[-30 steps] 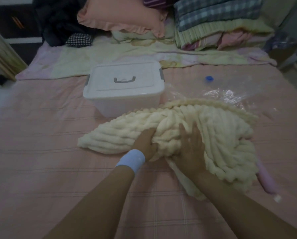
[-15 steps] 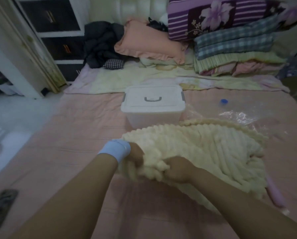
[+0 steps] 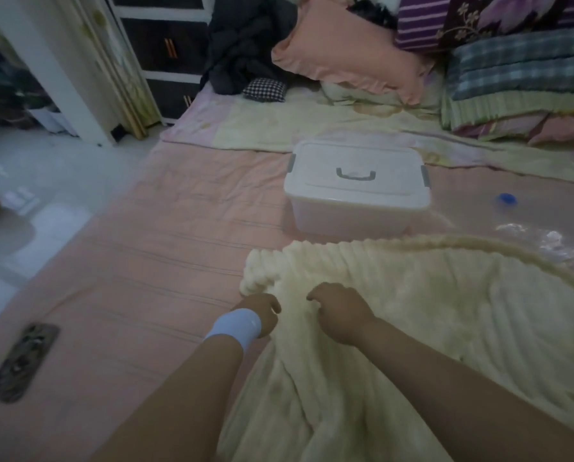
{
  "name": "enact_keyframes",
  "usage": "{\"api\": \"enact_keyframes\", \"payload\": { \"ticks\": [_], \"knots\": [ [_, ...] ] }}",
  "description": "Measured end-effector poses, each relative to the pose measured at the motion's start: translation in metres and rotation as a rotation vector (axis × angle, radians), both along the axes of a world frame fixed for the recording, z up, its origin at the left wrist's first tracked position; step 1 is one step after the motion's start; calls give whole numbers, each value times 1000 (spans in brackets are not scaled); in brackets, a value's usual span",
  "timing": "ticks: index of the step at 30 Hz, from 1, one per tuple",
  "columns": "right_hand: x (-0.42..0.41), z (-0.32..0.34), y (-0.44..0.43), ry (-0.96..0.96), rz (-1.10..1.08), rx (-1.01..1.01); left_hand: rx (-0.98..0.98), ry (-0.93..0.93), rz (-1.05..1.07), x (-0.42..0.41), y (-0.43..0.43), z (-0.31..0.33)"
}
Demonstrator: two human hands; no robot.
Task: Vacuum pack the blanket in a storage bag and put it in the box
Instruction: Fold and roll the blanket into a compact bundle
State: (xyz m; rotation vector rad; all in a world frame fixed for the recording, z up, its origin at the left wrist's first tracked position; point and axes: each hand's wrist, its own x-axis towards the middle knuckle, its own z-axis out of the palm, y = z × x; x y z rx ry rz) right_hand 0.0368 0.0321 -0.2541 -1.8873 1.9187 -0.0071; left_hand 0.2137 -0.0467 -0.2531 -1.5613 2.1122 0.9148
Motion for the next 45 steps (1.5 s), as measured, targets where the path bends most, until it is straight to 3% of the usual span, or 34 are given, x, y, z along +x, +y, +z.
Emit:
{"api": "enact_keyframes", "payload": {
  "ticks": [4, 8, 10, 13, 16, 19, 21, 23, 25, 27, 29, 31, 32, 35, 38, 41, 45],
  "knots": [
    [24, -32, -44, 40, 121, -95, -32, 16, 98, 9, -39, -40],
    [45, -72, -75, -49, -294, 163, -24, 110, 349, 8, -78, -64],
    [36, -85, -84, -41, -395, 199, 32, 175, 434, 3, -90, -71],
    [-3, -85, -90, -305, -516, 119, 80, 243, 442, -8, -98, -76],
    [-63, -80, -73, -504, -698, 44, 7, 450, 554, -30, -94, -76],
    [-116, -78, -38, -339, -794, 35, 21, 596, 547, -63, -76, -71],
    [-134, -76, -22, -21, -818, 9, 136, 577, 381, -89, -63, -70],
    [-137, -68, -19, 302, -580, -337, 274, 491, 179, -111, -51, -68],
    [-134, -60, -28, 341, -140, -567, 386, 431, 71, -125, -45, -66],
    [-134, -59, -34, 348, 110, -411, 405, 389, 54, -135, -42, -64],
    [-140, -62, -33, 343, 57, -26, 402, 393, 131, -139, -46, -64],
    [-156, -72, -28, 242, -27, 171, 412, 449, 217, -147, -49, -62],
    [-161, -73, -25, 163, -38, 133, 402, 474, 227, -153, -49, -62],
    [-168, -72, -19, -97, -151, -108, 323, 428, 151, -182, -42, -60],
    [-163, -70, -18, -5, -487, -381, 238, 379, 184, -205, -35, -62],
    [-154, -71, -20, -197, -758, -204, 242, 359, 173, -202, -37, -58],
    [-124, -63, -33, -408, -649, -178, 142, 399, 95, -156, -57, -20]
  ]
}}
